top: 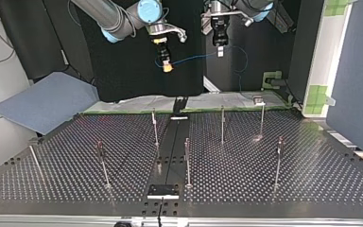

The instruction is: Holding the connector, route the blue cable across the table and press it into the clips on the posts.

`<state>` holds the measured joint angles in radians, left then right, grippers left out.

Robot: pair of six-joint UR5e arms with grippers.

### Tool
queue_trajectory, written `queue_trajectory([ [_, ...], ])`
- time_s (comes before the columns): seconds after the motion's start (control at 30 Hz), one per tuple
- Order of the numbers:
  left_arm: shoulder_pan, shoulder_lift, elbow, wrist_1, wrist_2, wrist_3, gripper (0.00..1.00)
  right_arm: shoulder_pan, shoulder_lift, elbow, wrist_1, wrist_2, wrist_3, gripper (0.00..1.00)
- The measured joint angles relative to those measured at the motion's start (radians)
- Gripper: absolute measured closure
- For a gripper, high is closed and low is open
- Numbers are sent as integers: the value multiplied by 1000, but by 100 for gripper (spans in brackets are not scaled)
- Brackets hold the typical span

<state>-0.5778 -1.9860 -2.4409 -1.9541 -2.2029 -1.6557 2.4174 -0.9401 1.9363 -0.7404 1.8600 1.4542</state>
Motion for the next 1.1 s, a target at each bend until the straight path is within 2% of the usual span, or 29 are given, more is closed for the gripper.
queue_trajectory([
  [0.2, 11, 60, -43, -60, -50, -12, 100, 4, -57, -31, 39, -50, 54, 100],
  [0.3, 17, 89, -29, -89, -71, -9, 100, 4, -90, -61, 70, -74, 67, 100],
  [0.5, 37, 147, 18, -146, -105, 14, 100, -2, -154, -123, 133, -91, 75, 100],
  [0.73, 54, 207, 74, -206, -148, 41, 100, -6, -210, -156, 190, -125, 96, 100],
  [0.87, 60, 242, 110, -242, -175, 45, 100, -6, -226, -185, 221, -137, 101, 100],
  [1.1, 73, 302, 154, -302, -191, 41, 100, -7, -228, -230, 277, -162, 104, 100],
])
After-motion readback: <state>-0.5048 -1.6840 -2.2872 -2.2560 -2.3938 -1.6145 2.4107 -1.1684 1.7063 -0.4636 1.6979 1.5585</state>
